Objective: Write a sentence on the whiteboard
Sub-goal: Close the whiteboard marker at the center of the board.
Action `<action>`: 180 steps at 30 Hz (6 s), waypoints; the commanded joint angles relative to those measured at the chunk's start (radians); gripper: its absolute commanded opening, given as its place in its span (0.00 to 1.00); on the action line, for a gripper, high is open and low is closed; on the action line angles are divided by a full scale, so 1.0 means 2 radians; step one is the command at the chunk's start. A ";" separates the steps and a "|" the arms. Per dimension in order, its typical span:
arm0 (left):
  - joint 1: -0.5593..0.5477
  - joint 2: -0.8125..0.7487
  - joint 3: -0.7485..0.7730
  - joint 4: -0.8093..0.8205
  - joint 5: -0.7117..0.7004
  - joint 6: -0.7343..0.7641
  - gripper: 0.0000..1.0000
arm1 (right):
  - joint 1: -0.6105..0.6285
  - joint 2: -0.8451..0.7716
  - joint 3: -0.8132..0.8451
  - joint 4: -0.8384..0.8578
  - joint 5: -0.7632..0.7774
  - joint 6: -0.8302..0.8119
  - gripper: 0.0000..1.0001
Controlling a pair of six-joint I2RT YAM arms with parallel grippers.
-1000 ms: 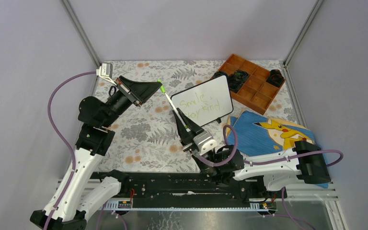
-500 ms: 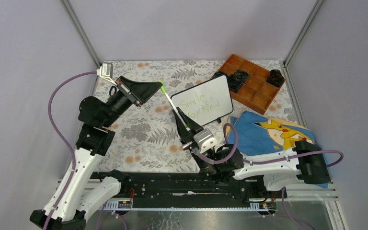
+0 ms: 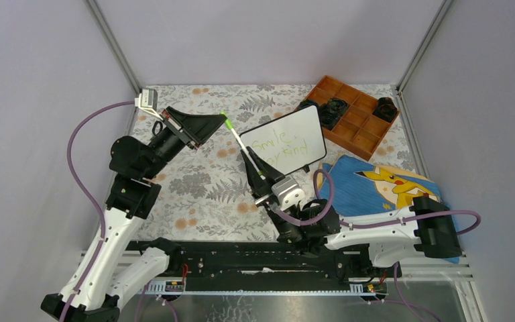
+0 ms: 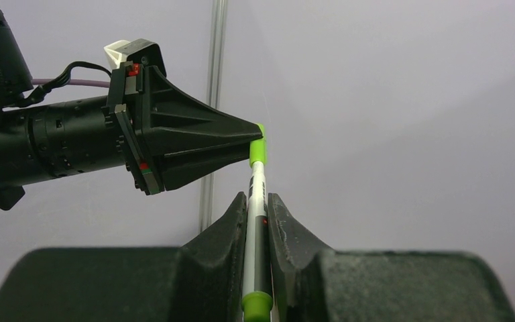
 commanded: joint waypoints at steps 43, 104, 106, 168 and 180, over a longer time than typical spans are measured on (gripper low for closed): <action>-0.033 0.008 -0.030 0.170 0.018 -0.086 0.00 | -0.034 0.028 0.067 0.054 -0.045 0.099 0.00; -0.047 0.027 0.016 0.139 -0.022 0.005 0.69 | -0.047 -0.048 -0.016 0.023 -0.092 0.162 0.00; -0.047 0.029 0.016 0.140 -0.022 0.005 0.66 | -0.047 -0.048 -0.016 0.023 -0.092 0.162 0.00; -0.174 -0.022 -0.111 0.136 -0.047 -0.034 0.00 | -0.053 0.061 0.078 0.062 -0.028 0.062 0.00; -0.174 -0.085 -0.088 0.057 -0.152 0.026 0.79 | -0.053 -0.006 0.025 -0.029 -0.071 0.124 0.00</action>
